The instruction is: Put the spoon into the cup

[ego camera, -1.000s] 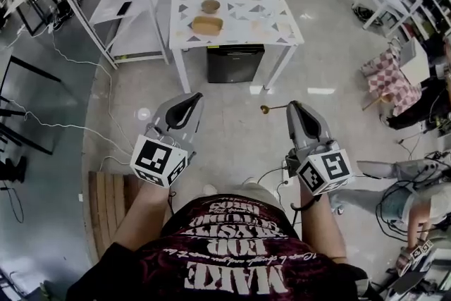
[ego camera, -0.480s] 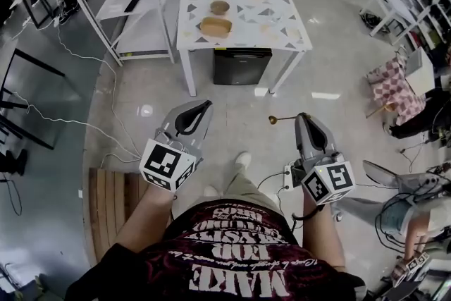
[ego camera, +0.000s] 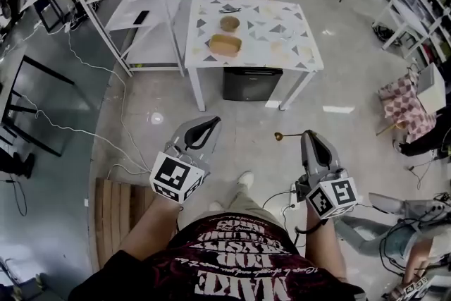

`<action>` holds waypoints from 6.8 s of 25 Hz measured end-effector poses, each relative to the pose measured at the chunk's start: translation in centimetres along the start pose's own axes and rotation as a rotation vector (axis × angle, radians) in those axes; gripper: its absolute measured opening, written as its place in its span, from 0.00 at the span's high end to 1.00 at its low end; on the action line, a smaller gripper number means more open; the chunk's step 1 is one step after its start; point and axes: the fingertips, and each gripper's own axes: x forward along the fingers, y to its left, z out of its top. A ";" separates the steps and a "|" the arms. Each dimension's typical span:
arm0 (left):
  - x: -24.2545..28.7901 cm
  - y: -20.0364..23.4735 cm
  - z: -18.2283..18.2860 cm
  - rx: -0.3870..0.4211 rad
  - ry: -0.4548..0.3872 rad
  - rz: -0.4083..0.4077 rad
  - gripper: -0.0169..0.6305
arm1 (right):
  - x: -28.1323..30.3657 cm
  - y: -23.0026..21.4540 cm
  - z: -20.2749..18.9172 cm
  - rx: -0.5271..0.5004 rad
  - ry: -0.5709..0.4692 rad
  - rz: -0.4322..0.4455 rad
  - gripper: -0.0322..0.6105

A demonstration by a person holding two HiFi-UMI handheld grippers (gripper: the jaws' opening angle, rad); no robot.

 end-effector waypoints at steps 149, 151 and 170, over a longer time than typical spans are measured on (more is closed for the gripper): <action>60.8 28.0 -4.6 0.007 0.259 -0.103 0.97 | 54.5 -45.6 -5.9 0.139 0.298 -0.027 0.89; 61.0 28.2 -5.1 -0.003 0.275 -0.096 0.97 | 55.2 -46.2 -8.0 0.153 0.330 -0.028 0.89; 58.6 26.7 -4.9 -0.031 0.301 -0.097 0.97 | 56.9 -48.1 -15.8 0.237 0.439 -0.064 0.75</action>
